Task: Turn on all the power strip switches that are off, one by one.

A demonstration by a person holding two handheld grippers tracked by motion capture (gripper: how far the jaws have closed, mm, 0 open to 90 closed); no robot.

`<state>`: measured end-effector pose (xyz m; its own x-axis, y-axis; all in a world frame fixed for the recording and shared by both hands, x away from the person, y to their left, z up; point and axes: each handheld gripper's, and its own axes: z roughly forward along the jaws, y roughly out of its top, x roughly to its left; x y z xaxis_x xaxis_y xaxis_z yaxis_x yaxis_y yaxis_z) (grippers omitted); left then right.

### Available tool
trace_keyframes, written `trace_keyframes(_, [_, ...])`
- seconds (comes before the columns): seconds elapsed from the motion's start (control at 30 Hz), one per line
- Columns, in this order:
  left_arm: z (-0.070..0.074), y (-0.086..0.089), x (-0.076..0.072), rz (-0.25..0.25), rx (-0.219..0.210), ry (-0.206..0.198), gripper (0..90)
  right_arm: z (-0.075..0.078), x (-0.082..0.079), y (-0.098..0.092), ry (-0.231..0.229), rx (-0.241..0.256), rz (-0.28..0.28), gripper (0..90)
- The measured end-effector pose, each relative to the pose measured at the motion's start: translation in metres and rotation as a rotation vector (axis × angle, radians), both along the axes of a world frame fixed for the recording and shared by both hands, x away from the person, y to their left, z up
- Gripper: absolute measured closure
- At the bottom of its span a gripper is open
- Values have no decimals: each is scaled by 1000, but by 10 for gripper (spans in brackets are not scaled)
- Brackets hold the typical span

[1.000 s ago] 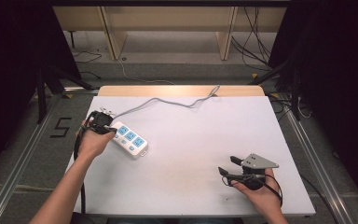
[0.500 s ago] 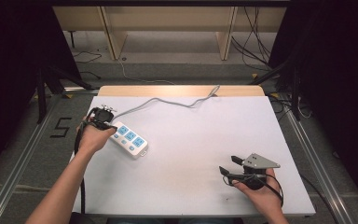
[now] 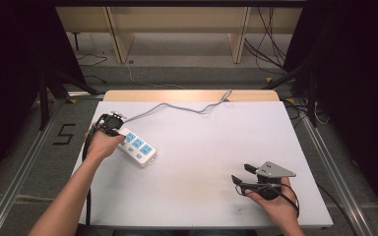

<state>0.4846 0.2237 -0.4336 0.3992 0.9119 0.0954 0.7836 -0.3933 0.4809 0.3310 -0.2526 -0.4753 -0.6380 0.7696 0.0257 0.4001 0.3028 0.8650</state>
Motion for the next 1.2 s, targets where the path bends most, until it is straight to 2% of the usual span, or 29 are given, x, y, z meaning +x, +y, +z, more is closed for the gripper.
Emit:
trace_keyframes(0.1, [-2,1,1,6,4,13,899,0,0,0,1,0,1,356])
trace_keyframes(0.5, [-5,0,4,17,21,21,899,0,0,0,-1,-1,3,356])
trace_keyframes(0.87, [-6,2,4,21,13,36,900,0,0,0,-2,-2,4,356])
trace_keyframes(1.03, [-6,-1,4,14,35,33,900,0,0,0,-2,-3,4,356])
trace_keyframes(1.17, [-6,-2,3,4,6,46,900,0,0,-1,-1,-4,4,356])
trace_keyframes(1.2, [-6,-3,3,1,13,48,900,0,0,0,-1,-4,4,356])
